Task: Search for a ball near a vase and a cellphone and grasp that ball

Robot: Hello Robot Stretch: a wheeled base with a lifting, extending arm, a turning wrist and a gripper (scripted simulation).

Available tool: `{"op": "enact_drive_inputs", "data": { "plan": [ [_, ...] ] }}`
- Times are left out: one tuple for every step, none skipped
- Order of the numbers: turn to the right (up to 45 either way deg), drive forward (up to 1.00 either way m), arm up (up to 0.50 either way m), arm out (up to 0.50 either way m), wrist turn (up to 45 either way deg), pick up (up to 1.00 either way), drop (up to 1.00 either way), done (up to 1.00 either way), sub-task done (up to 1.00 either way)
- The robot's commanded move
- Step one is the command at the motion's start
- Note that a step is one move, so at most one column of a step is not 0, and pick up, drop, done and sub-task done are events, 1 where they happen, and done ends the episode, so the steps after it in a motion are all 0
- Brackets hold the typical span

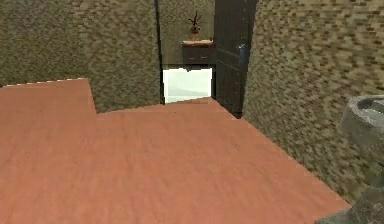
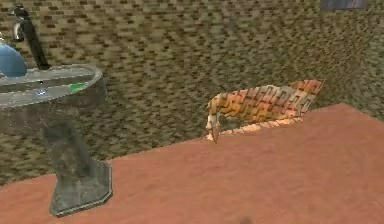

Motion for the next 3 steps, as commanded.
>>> {"op": "enact_drive_inputs", "data": {
  "plan": [
    [0.0, 1.0, 0.0, 0.0, 0.0, 0.0, 0.0, 0.0, 0.0],
    [0.0, 1.0, 0.0, 0.0, 0.0, 0.0, 0.0, 0.0, 0.0],
    [0.0, 1.0, 0.0, 0.0, 0.0, 0.0, 0.0, 0.0, 0.0]
  ]
}}
